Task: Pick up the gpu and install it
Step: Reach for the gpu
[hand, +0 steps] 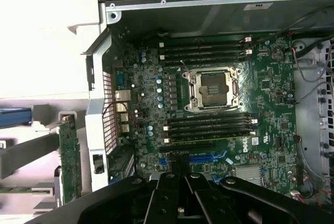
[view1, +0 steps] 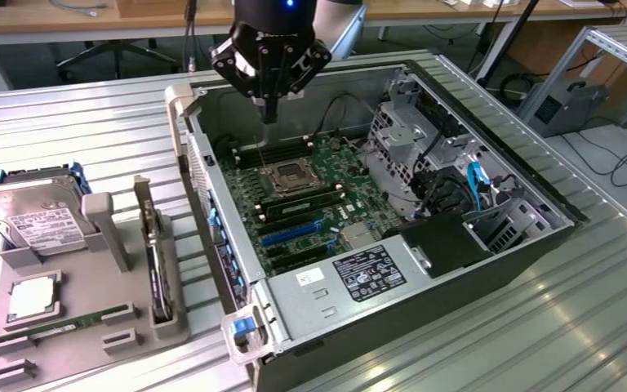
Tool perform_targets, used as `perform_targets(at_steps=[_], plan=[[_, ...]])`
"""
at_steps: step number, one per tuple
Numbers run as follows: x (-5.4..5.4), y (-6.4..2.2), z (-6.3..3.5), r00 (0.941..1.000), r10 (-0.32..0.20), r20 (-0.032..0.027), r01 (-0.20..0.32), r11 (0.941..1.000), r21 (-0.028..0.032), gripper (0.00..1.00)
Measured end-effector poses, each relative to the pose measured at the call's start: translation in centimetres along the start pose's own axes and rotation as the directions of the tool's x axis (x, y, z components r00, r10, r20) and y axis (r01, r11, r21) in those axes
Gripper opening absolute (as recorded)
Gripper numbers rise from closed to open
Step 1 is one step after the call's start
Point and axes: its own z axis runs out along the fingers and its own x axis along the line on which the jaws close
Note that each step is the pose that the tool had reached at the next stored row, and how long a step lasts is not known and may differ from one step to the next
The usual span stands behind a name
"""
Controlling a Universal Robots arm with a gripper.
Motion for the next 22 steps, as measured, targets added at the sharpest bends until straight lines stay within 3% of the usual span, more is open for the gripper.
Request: perform_targets(at_steps=[22], plan=[[0.82, -0.06, -0.02, 1.0, 0.0, 0.0, 0.0, 1.0, 0.0, 0.11]])
